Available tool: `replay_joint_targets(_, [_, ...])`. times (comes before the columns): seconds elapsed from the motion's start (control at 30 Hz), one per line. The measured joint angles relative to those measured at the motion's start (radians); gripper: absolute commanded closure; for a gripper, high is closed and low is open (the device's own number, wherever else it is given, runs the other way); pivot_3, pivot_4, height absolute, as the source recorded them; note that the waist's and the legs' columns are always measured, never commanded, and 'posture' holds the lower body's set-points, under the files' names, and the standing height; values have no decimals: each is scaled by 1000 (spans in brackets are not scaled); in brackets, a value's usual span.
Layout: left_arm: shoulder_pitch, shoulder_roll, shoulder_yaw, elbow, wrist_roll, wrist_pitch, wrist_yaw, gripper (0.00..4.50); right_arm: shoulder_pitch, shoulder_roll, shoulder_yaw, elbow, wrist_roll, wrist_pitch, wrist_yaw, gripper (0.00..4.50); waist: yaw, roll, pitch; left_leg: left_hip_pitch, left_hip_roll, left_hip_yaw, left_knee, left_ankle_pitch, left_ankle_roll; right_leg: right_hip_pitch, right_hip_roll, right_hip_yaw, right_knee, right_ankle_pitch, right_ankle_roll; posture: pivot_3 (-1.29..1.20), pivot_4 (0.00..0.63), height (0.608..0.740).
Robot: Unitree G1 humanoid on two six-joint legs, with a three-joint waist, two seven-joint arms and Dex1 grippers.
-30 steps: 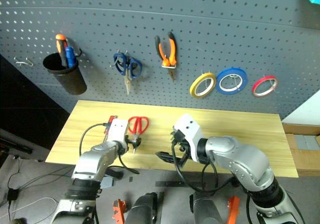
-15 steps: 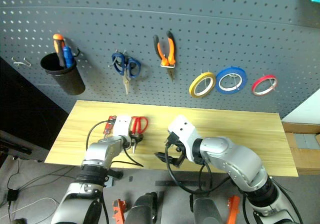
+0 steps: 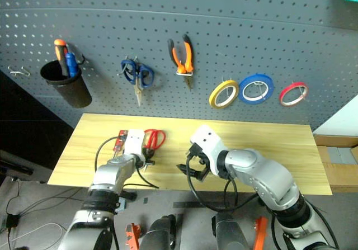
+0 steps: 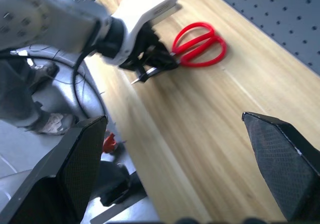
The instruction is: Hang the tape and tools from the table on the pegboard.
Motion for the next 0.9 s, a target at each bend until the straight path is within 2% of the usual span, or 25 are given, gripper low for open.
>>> replay_joint_targets(0.23, [161, 8, 48, -202, -55, -59, -73, 3486, -6, -12, -61, 1, -14, -48, 15, 0, 0, 1, 1, -1, 0, 0, -2, 0, 0, 0, -1, 0, -5, 0, 0, -122, 267, 740])
replay_joint_targets(0.5, [390, 92, 72, -521, -100, -242, -228, 3486, -16, -12, -218, -11, -32, -242, 38, 0, 2, 2, 2, -1, 0, 1, -5, 0, 0, -1, -2, 1, -6, 0, 0, -122, 260, 740])
replay_joint_targets(0.7, [418, 92, 114, -671, -106, -366, -210, 3486, -8, -15, -251, -13, -31, -359, 74, 0, 3, 2, 3, -1, 0, 2, -6, 0, 0, -1, -1, 1, -7, 0, 0, -109, 248, 740])
replay_joint_targets(0.9, [361, 114, 172, -720, -85, -474, -179, 3486, -17, -16, -259, -6, -21, -402, 115, 0, 3, 2, 3, -1, 0, 2, -6, 0, 0, -1, -1, 1, -6, 0, 0, -87, 228, 740])
